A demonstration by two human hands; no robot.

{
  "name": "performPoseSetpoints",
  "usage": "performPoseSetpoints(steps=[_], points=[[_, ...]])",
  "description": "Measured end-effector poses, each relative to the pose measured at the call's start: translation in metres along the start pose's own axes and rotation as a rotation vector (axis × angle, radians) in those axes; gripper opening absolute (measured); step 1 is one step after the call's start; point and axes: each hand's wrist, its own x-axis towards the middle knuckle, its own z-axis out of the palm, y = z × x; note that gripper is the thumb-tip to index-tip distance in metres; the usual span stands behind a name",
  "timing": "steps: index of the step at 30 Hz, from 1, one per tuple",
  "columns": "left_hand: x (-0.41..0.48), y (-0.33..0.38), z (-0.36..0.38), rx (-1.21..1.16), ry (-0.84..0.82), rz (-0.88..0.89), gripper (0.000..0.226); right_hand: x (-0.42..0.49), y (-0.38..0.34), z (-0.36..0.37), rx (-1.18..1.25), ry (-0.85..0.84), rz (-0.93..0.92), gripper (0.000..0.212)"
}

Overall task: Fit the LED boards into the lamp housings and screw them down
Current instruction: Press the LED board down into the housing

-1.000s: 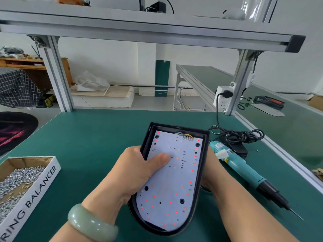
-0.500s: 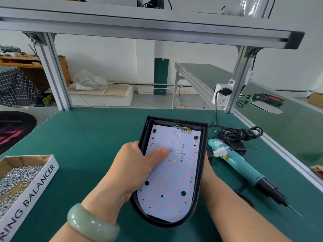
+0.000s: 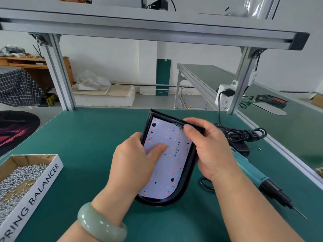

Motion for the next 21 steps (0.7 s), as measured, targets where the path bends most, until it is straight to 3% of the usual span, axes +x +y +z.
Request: performPoseSetpoints(steps=[6, 12, 18, 21], points=[[-0.001, 0.003, 0.001, -0.008, 0.038, 0.046, 0.037, -0.004, -0.003, 0.006, 0.107, 0.062, 0.056, 0.021], [-0.005, 0.003, 0.001, -0.022, 0.066, 0.064, 0.037, -0.003, -0.004, 0.012, 0.019, 0.200, 0.006, 0.021], [0.005, -0.006, 0.001, -0.152, 0.046, -0.151, 0.020, -0.009, 0.003, 0.011, -0.034, -0.065, 0.142, 0.022], [0.007, -0.012, 0.005, -0.149, -0.039, -0.213, 0.013, -0.012, 0.016, 0.010, -0.242, 0.030, 0.237, 0.023]])
